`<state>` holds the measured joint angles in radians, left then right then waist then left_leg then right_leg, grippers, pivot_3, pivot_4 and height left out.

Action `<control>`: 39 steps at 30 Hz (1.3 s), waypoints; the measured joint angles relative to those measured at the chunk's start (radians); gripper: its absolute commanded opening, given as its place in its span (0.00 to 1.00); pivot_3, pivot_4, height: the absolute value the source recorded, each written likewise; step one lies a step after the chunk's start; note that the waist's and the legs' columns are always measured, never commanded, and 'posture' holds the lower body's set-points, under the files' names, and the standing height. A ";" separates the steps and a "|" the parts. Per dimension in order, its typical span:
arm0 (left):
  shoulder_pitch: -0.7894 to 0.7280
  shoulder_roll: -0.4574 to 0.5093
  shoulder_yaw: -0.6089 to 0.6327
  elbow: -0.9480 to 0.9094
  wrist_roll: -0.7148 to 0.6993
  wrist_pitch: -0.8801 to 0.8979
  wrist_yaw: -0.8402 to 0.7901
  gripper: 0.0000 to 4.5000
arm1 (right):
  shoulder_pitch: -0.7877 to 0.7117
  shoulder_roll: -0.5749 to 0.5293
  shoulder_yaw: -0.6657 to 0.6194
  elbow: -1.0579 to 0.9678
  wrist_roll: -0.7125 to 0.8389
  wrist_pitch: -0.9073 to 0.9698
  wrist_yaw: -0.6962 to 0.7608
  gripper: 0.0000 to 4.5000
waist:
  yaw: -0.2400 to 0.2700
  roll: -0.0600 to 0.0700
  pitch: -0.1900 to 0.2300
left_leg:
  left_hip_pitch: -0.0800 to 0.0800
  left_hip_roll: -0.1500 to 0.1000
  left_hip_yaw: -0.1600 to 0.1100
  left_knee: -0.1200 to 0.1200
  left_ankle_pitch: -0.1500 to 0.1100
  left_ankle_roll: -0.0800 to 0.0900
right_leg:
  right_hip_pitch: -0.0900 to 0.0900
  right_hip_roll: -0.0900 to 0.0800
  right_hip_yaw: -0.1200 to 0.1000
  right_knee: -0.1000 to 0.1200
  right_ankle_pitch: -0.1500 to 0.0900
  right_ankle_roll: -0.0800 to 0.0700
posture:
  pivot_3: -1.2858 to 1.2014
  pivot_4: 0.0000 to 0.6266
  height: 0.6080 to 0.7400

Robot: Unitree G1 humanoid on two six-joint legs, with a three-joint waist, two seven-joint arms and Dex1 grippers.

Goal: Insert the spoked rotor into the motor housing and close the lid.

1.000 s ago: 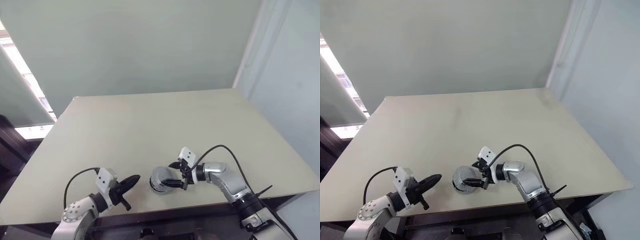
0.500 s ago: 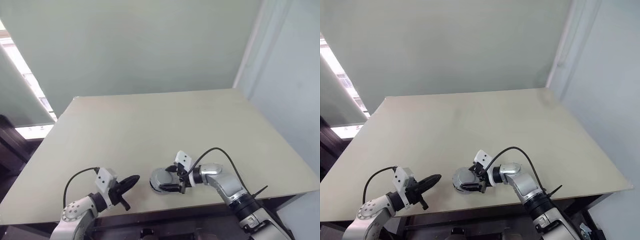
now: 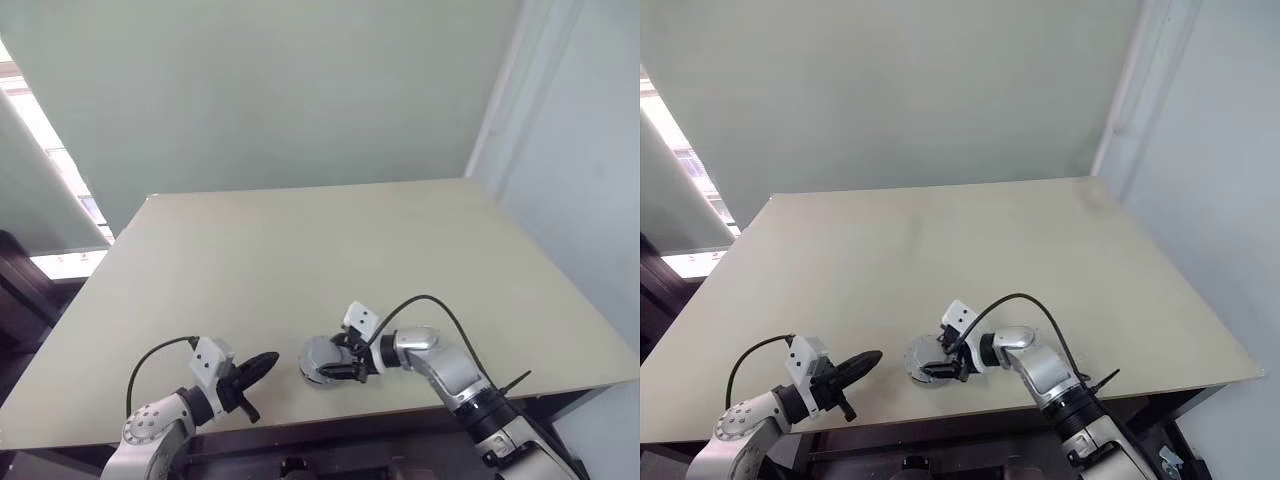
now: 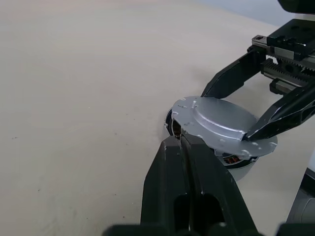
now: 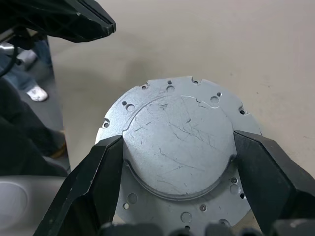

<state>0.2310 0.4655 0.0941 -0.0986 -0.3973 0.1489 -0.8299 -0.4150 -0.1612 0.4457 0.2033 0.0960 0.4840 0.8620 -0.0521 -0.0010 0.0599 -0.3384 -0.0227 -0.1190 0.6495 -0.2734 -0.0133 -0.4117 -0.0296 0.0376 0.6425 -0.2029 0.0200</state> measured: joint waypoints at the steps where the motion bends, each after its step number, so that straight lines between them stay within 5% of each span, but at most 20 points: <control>1: 0.000 0.000 -0.001 0.001 0.000 -0.001 0.000 0.00 | -0.001 0.002 0.003 -0.007 -0.003 0.013 -0.011 0.72 | 0.000 0.000 0.000 | 0.000 0.000 0.000 0.000 0.000 0.000 | 0.000 0.000 0.000 0.000 0.000 0.000 | 0.52 0.00 1.00; 39: 0.001 -0.038 -0.034 0.037 0.007 -0.036 0.002 0.00 | -0.045 0.034 0.133 -0.134 -0.120 0.341 -0.199 0.72 | -0.001 0.000 0.000 | 0.006 0.002 0.000 -0.001 0.000 0.000 | 0.003 0.000 0.000 0.000 0.000 0.000 | 0.52 0.00 1.00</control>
<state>0.2324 0.4271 0.0601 -0.0618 -0.3905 0.1130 -0.8278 -0.4596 -0.1275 0.5790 0.0689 -0.0245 0.8245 0.6627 -0.0532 -0.0007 0.0594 -0.3322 -0.0211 -0.1186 0.6488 -0.2736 -0.0136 -0.4084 -0.0294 0.0372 0.6428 -0.2032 0.0197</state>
